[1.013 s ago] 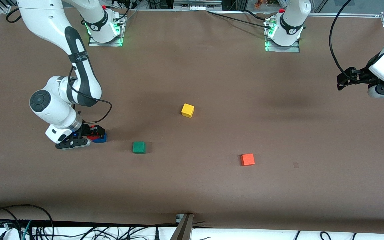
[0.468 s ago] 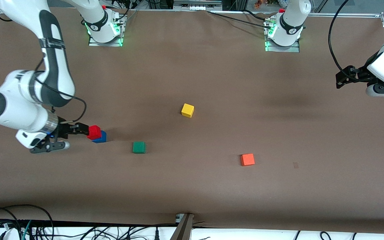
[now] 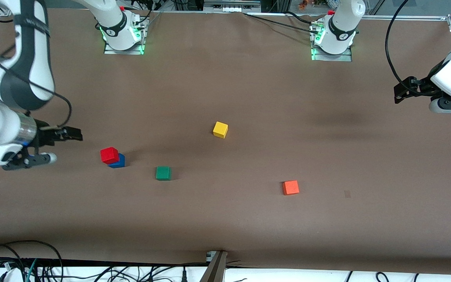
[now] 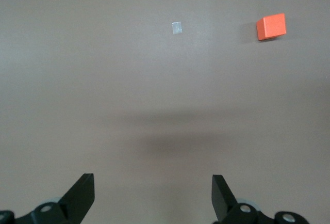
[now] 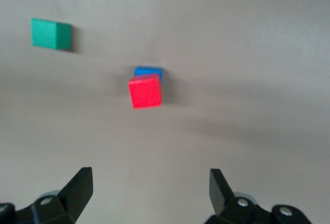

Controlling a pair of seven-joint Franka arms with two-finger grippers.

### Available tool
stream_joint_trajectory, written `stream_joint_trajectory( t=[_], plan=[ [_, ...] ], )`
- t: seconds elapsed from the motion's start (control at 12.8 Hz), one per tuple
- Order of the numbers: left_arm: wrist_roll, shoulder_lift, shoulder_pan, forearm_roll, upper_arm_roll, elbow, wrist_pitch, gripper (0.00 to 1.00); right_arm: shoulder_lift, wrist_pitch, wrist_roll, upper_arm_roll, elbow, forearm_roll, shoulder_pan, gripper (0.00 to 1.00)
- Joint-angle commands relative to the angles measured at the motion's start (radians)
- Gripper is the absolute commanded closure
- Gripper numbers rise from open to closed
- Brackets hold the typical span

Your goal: Pass red block to right arm, stack on blue

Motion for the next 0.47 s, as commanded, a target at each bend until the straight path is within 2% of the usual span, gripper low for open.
stream_joint_trajectory(
  t=[0.0,0.08,0.39],
  plan=[
    [0.004,0.016,0.0,-0.015,-0.002,0.035,-0.027,0.0,-0.154,-0.101,0.012,0.22,-0.021,-0.123,-0.149,0.0],
    [0.003,0.016,0.0,-0.013,-0.002,0.035,-0.027,0.0,-0.204,-0.113,0.011,0.279,-0.04,-0.183,-0.183,0.0],
    [0.001,0.016,0.0,-0.013,-0.002,0.035,-0.028,0.0,-0.34,-0.118,0.009,0.285,-0.078,-0.201,-0.239,0.0]
  ],
)
